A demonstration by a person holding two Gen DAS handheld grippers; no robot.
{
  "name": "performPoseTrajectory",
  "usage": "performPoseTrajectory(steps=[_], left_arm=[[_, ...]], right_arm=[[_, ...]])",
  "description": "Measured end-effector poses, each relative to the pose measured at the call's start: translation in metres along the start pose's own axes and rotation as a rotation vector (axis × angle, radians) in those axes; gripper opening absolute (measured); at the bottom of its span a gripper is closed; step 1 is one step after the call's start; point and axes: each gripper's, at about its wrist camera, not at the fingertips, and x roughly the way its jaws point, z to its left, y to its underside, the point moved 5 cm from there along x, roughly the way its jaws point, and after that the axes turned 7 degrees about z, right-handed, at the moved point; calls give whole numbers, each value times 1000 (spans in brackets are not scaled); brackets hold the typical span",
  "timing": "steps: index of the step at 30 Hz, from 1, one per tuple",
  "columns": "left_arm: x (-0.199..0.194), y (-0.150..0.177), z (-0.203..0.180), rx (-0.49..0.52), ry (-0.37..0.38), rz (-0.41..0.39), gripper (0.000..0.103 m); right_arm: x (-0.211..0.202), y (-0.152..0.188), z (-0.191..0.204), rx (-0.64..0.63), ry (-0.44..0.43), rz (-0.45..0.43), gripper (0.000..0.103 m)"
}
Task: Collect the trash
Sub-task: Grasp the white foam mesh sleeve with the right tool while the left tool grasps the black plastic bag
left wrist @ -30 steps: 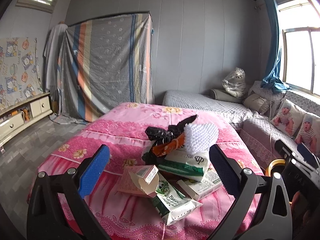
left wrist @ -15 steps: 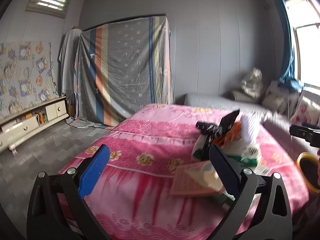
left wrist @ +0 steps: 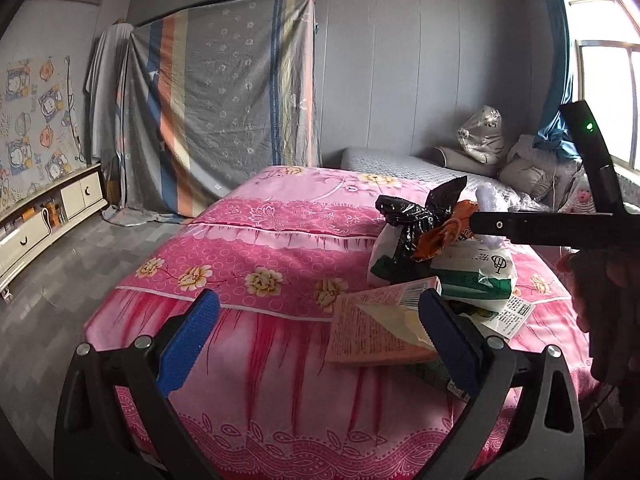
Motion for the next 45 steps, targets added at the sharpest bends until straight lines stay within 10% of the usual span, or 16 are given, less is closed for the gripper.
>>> performPoseTrajectory(steps=[9,21,36,42,45], left_arm=[[-5,-14,-16,57,46,-50,95],[50,-91,-100,221,237,71,95],[209,-130,-143,281,247,478,94],[241,-119,-127,226,233,577,65],[249,-114,-130,236,228,596,35]], right_arm=[[-2,8,-29,145,-205,48,19],[-87,34,-80,178,-242,-114,15],[-109,65,-123,269,-273,-159,15],[-108,67,-124,288,-277,-151,15],[-107,66,-122,290,-277,-151,15]])
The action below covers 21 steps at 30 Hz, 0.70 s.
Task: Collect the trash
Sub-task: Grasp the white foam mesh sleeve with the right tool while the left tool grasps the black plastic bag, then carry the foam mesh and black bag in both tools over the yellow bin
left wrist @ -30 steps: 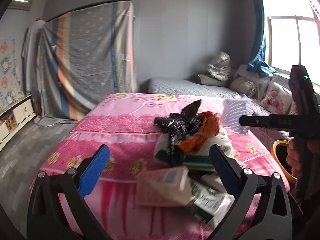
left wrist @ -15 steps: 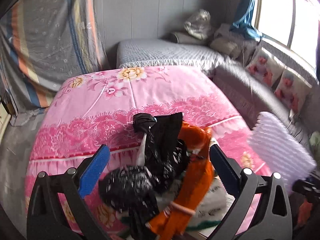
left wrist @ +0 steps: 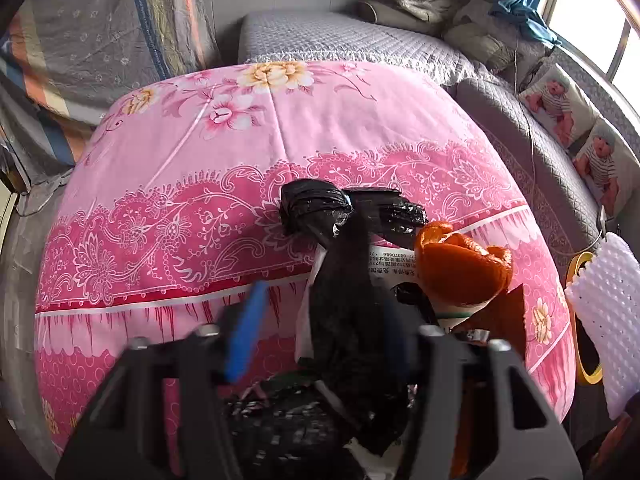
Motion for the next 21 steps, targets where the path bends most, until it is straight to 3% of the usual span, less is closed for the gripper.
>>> performPoseTrajectory(steps=[2,5,15,21], left_arm=[[2,0,4,-25,17,8,19],[-8,3,13,-50,26,-22,7],[-120,22,24,-61,107,-350,4],[-168,39,14,-12,98,-459,4]], right_arm=[[-1,-1,3,-6,3,1,15],[-3,-2,8,-15,7,2,15],[-1,-5,18,-32,8,-3,15],[3,-5,26,-64,16,-1,15]])
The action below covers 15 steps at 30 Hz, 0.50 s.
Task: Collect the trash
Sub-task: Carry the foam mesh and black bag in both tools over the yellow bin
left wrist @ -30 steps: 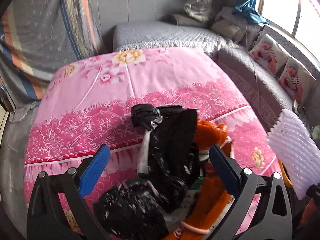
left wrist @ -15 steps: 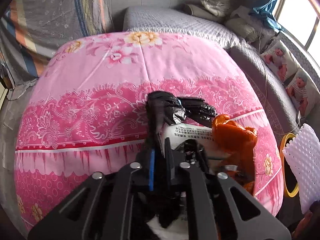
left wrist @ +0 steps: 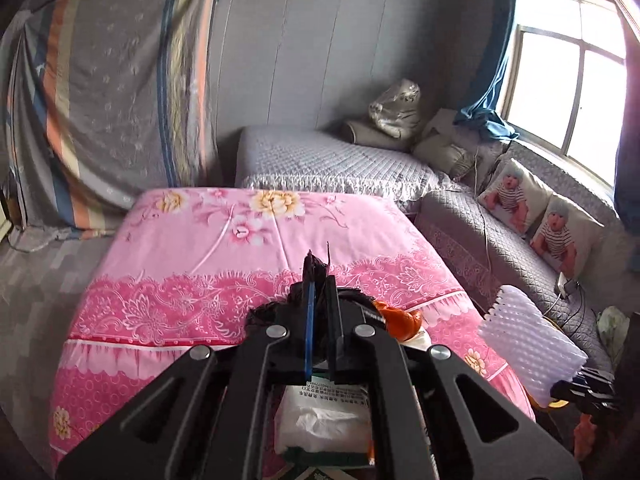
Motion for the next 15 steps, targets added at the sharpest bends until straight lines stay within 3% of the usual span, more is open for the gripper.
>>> performPoseTrajectory(steps=[9,12,15], left_arm=[[-31,2,-28,30,76,-73,4],[-38,0,-41,78,54,-91,4],[-32,5,-43,89,52,-61,4]], right_arm=[[-6,-3,0,-9,9,-21,15],[-7,-2,-5,5,5,-22,15],[-9,0,-6,3,4,-26,15]])
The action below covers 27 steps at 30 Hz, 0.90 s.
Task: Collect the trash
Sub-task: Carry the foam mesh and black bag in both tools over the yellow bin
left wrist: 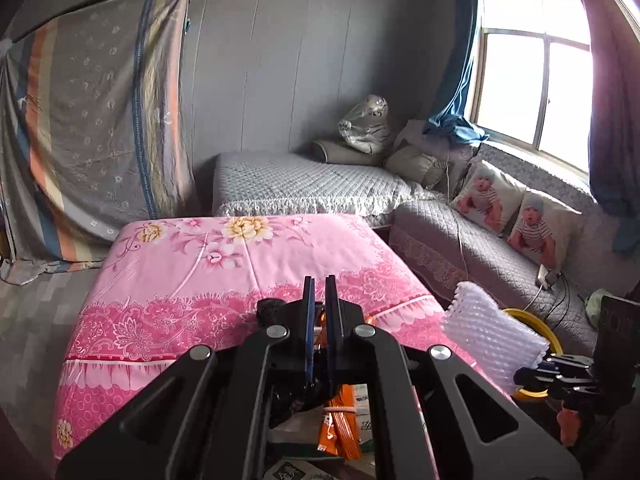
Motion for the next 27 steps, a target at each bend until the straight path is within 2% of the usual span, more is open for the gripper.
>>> performPoseTrajectory(steps=[2,3,4,5,8,13,15,17,18,19,21,27], left_arm=[[9,11,3,19,21,48,9],[15,18,8,22,13,74,27],[21,24,14,20,-2,98,76],[29,30,20,21,0,121,90],[50,45,38,37,-8,190,81],[79,74,53,113,29,301,82],[95,85,62,97,52,356,82],[110,94,71,53,60,399,66],[115,97,75,35,66,412,38],[120,98,80,5,70,422,32],[119,96,87,-18,67,402,24],[79,73,97,-70,63,243,21]], right_arm=[[0,1,-1,3,-5,2,15],[0,1,-2,4,-7,5,15],[0,2,-2,5,-8,7,15],[1,1,-3,7,-9,9,15],[3,2,-2,11,-11,12,15],[8,3,0,6,-14,28,15],[10,3,0,6,-13,31,15],[11,2,0,11,-14,32,15],[11,2,0,13,-13,32,15],[11,2,1,11,-12,31,15],[9,3,1,8,-8,31,15],[8,2,-5,25,-6,25,15]])
